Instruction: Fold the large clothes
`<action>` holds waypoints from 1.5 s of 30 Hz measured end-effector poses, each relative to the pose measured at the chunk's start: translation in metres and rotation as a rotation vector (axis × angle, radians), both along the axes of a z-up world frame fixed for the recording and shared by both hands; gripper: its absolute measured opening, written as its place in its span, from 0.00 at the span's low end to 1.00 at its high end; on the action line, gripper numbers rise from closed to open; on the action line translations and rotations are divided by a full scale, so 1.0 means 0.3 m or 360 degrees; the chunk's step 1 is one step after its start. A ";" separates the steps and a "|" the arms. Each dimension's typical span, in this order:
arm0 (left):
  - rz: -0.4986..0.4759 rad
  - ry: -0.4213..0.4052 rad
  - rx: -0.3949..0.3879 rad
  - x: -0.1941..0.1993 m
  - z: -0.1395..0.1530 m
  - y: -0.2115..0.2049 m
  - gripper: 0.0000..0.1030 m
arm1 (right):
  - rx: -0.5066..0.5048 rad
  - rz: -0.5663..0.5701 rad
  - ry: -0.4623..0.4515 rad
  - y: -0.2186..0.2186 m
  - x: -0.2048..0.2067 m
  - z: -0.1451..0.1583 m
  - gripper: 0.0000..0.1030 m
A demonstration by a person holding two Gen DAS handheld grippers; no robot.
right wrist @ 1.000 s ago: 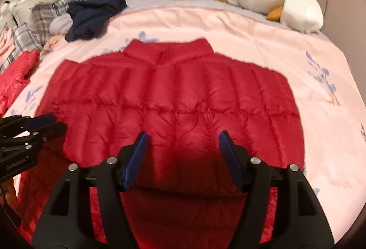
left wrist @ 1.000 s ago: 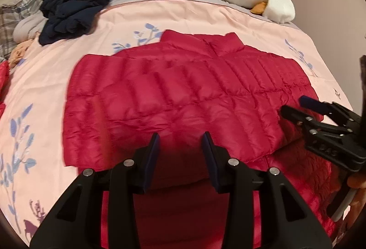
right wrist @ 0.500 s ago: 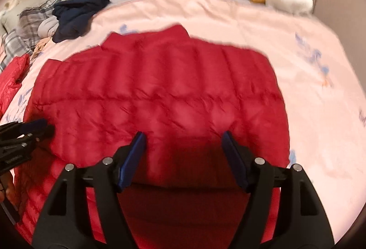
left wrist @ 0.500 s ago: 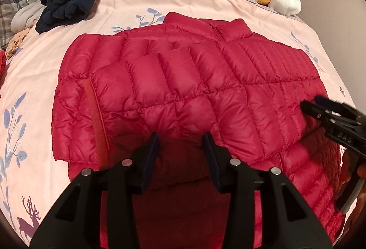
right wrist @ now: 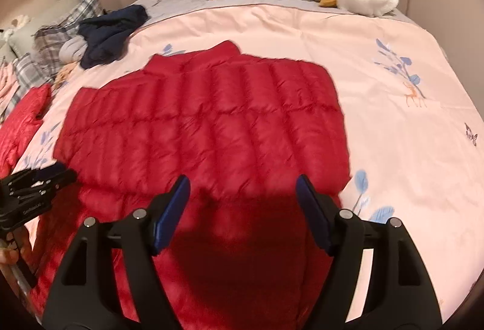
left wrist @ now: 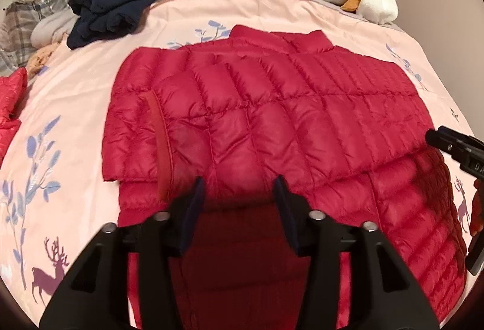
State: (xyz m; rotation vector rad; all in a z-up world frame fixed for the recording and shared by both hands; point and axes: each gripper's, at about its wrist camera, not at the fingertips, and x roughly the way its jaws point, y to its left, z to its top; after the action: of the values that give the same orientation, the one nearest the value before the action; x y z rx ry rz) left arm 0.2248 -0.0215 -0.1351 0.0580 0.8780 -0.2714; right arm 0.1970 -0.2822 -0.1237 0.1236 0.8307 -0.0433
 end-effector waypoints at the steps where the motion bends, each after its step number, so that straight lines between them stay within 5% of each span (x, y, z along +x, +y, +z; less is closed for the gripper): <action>1: -0.0005 -0.0010 -0.0001 -0.013 0.004 -0.002 0.55 | 0.0001 0.0028 0.0009 0.014 -0.013 -0.003 0.72; 12: -0.0052 0.0117 0.0089 -0.152 -0.067 0.049 0.55 | -0.0140 0.0104 0.0242 0.057 -0.132 -0.112 0.75; 16: -0.0066 0.0094 0.0140 -0.254 -0.090 0.090 0.65 | -0.0215 0.0102 0.0281 0.038 -0.237 -0.133 0.79; 22: 0.0004 0.0085 0.0122 -0.385 -0.068 0.171 0.66 | -0.0176 -0.0041 0.0247 -0.028 -0.404 -0.123 0.79; 29: -0.0010 -0.0003 0.0070 -0.529 -0.004 0.151 0.66 | -0.0094 0.0130 0.0063 0.082 -0.582 -0.050 0.79; 38: 0.0022 0.0062 0.0145 -0.616 -0.079 0.159 0.66 | -0.0133 0.0084 0.0161 0.076 -0.660 -0.125 0.79; 45: 0.0136 0.0102 0.0042 -0.665 -0.073 0.280 0.72 | -0.0039 -0.0064 0.0165 -0.029 -0.751 -0.119 0.79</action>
State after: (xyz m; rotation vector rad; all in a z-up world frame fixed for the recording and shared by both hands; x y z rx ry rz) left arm 0.0254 0.0624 -0.1572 0.0364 0.9454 -0.1825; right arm -0.0282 -0.2909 -0.1595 0.1159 0.9310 -0.0982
